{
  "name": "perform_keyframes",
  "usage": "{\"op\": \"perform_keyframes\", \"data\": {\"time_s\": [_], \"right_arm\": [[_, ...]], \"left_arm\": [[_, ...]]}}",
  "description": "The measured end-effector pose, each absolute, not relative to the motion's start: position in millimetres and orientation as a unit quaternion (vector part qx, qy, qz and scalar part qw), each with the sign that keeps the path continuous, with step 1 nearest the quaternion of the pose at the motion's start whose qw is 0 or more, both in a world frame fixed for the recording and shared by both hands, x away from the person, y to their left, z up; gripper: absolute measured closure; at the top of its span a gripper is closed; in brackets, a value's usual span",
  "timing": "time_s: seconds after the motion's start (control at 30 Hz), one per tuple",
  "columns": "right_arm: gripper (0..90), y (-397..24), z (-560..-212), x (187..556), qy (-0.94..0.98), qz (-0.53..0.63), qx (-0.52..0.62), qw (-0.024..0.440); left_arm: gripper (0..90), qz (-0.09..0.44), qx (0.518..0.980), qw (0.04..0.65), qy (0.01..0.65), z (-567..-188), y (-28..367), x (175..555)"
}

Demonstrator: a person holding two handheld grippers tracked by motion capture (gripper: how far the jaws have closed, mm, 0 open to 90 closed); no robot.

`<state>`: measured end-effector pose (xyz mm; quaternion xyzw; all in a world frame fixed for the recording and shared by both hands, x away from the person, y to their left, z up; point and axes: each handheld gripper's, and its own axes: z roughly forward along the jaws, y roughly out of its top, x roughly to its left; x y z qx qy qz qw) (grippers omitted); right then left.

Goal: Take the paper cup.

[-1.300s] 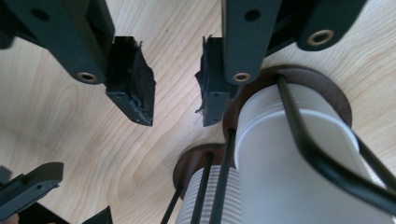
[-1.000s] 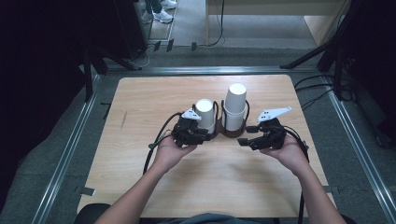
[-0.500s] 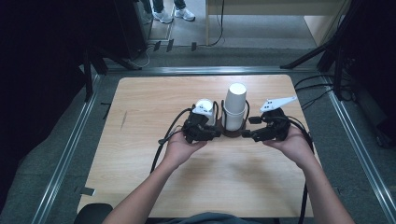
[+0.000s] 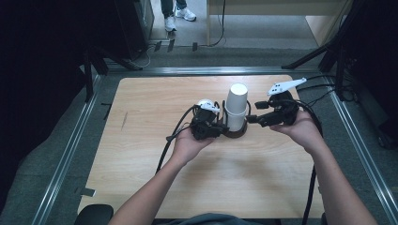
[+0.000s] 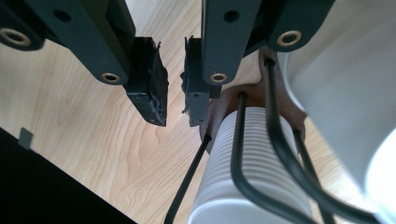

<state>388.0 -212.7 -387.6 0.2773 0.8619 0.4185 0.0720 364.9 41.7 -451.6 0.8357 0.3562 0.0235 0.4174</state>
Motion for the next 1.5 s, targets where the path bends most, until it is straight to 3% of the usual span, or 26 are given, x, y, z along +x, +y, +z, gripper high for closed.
{"op": "perform_keyframes", "data": {"time_s": [0.73, 1.5], "right_arm": [[23.8, -201.6, -382.4, 424.1, 0.855, 0.419, 0.298, 0.071], [20.0, -165.7, -375.3, 447.1, 0.87, 0.399, 0.279, 0.079]], "left_arm": [[84.9, 0.055, 0.809, 0.425, 0.403, -451.7, 10.3, 389.2], [85.1, 0.079, 0.816, 0.414, 0.396, -453.8, 5.8, 387.1]]}}
